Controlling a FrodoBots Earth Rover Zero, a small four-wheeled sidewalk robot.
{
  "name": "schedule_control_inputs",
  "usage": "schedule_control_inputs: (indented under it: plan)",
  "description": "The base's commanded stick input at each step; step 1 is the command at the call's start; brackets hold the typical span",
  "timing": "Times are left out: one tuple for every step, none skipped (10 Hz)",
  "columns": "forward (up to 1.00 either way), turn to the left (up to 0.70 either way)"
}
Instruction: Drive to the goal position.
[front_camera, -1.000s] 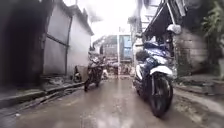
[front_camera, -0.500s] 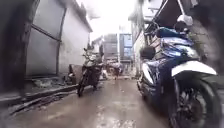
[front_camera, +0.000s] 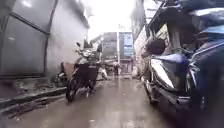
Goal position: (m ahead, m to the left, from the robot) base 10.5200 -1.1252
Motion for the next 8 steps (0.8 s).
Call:
schedule_control_inputs:
  plan:
    - [0.99, 0.00]
    - [0.99, 0.00]
    - [0.99, 0.00]
    - [0.99, 0.00]
    - [0.99, 0.00]
    - [0.99, 0.00]
    - [0.99, 0.00]
    - [0.99, 0.00]
